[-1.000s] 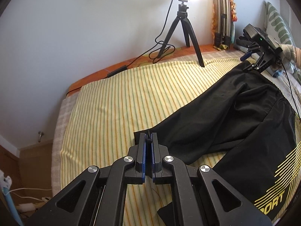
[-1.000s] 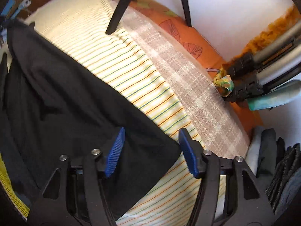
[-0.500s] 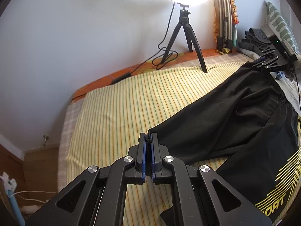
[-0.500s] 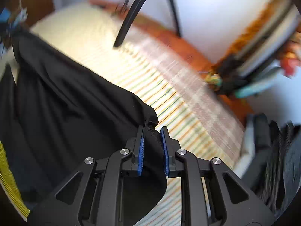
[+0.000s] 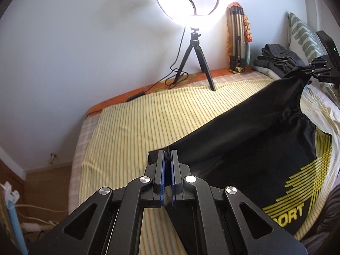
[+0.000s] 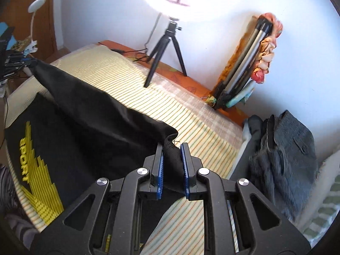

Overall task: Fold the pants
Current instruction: 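Lift the waistband with both tools and fold it over toward the leg hems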

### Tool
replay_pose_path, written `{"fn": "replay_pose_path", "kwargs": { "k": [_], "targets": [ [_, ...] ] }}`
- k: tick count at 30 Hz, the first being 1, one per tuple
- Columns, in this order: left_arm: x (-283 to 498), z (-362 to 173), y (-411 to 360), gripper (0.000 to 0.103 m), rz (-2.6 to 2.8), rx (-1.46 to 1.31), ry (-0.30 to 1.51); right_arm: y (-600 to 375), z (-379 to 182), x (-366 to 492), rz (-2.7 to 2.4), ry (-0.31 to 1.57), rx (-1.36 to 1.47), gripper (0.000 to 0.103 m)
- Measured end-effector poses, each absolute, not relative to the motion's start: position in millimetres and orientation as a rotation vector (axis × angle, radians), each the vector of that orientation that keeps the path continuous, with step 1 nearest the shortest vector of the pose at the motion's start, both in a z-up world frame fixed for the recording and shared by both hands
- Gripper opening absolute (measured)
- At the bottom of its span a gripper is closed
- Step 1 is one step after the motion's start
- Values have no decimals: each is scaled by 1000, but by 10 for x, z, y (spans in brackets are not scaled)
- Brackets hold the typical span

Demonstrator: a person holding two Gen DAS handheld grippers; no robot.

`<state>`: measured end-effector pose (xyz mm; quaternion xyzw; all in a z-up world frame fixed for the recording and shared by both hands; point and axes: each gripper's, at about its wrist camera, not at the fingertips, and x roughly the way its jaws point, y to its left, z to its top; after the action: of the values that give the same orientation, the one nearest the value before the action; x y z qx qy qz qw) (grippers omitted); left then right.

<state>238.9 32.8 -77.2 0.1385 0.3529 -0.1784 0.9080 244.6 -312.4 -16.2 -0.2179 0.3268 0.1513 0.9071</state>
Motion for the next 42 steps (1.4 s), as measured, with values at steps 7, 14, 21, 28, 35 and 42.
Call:
{"fn": "replay_pose_path", "kwargs": {
  "k": [7,14,21,28,35,42],
  "targets": [
    [1869,-1037,430,3,-393,264,766,-3046,-546,1676,301,681,-483,12],
    [1508,-1245,500,3,-405,241,791,-3098,-945,1235,277,679,-460,11],
    [1171,-1289,440,3,-429,281,780,-3100,-1141,981,270,672,-498,11],
    [1023,-1481,417,4,-442,290,839,-3136,-1340,844,256,672,-512,11],
    [854,-1501,598,20,-414,278,884,-3124,-1429,759,274,662,-541,11],
    [697,-1232,925,22,-351,236,864,-3257,-1410,524,329,668,-520,23]
  ]
}}
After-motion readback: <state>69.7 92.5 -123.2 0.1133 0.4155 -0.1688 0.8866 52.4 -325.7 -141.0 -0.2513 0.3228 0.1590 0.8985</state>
